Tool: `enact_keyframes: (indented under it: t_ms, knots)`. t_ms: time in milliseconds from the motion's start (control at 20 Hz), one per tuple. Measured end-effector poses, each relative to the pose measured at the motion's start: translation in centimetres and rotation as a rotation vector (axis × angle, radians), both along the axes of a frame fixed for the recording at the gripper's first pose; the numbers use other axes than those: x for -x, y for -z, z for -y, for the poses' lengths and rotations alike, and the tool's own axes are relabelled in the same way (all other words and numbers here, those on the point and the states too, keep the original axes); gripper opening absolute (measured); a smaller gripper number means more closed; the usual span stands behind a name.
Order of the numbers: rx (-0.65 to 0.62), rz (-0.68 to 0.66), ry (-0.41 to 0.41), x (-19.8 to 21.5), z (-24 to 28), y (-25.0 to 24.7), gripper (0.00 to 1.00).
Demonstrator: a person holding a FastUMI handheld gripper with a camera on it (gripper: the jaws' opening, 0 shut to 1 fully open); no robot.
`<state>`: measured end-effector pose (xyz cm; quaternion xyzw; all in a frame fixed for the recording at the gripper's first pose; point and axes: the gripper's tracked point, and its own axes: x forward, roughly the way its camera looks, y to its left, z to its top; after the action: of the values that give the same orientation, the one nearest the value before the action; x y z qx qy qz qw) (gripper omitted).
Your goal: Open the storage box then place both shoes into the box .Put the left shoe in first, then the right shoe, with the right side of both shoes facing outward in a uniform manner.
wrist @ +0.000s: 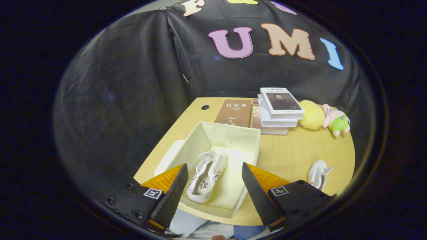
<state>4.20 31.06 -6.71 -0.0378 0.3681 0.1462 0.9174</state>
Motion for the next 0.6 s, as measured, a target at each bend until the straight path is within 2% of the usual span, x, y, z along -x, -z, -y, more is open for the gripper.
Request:
enact_keyframes:
  t_ms: [100,300,400,600]
  knots:
    - [0.063,0.055,0.009,0.9,4.2,-0.9,1.0]
    - [0.242,0.135,0.094,2.3,14.0,-0.8,1.0]
    - [0.328,0.137,0.139,2.8,18.5,0.0,1.0]
    - [0.387,0.098,0.204,2.9,24.5,2.3,1.0]
